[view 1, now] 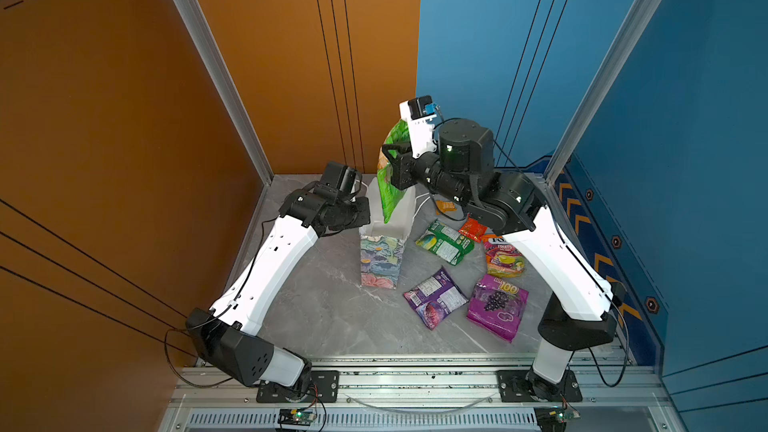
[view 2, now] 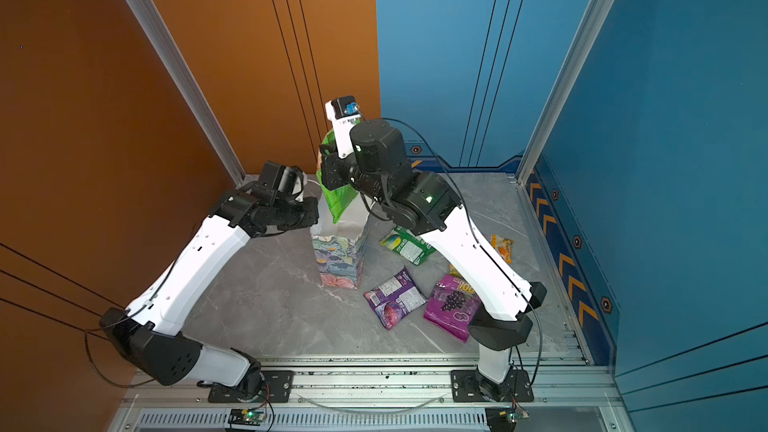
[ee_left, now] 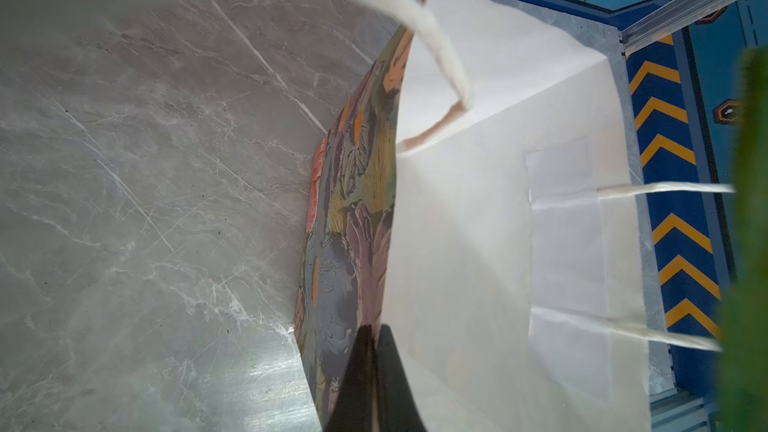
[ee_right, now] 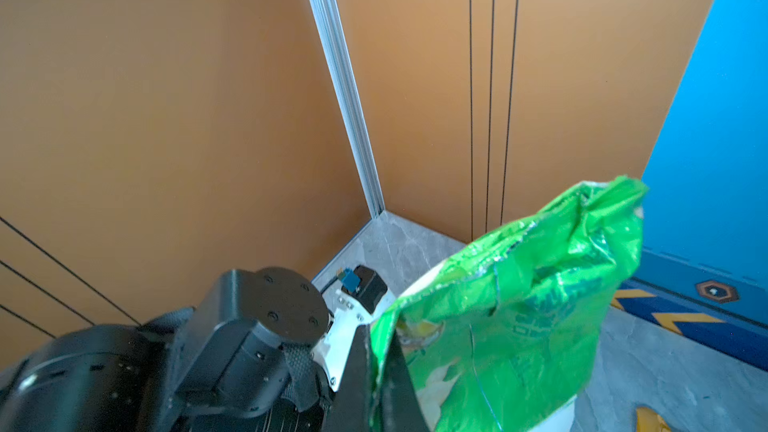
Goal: Place the snacks into the paper bag
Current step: 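Carry the green chip bag with the right gripper over the paper bag opening, then lower the chip bag into the paper bag held open by the left gripper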
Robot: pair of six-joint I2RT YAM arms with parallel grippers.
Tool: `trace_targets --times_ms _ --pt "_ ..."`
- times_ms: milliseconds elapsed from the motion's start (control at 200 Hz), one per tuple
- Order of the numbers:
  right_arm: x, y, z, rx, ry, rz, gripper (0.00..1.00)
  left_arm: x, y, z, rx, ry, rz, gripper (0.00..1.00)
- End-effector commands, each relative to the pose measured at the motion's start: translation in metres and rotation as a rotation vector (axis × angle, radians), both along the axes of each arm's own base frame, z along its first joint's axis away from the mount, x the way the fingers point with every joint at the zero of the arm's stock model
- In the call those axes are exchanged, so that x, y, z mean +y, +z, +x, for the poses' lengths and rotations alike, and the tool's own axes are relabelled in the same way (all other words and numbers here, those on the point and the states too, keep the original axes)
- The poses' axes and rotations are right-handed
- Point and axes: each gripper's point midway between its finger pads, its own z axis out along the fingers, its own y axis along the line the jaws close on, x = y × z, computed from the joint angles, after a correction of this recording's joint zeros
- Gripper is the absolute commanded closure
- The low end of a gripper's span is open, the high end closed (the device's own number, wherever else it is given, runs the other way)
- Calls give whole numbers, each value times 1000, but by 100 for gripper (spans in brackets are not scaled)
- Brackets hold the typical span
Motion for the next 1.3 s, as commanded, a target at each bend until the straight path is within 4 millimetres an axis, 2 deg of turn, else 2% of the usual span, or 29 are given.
trace_targets --times_ms 0,360,621,906,1011,1141,1297 --pt "9 -11 -2 45 36 15 100 -1 6 -4 6 -27 -19 100" --pt "16 -58 7 140 10 -25 100 23 4 -3 2 31 -32 100" --pt "11 -91 15 186 -70 -72 100 70 9 1 -51 172 32 100" --pt "23 -131 19 258 -138 -128 100 95 4 0 -108 255 59 100" --pt "22 -142 22 282 -172 -138 100 100 0 2 -116 243 69 100" --pt "25 -157 26 315 -200 -164 100 94 -1 7 -141 210 26 100" --pt "17 -166 30 329 -265 -221 100 92 3 4 -170 193 10 100"
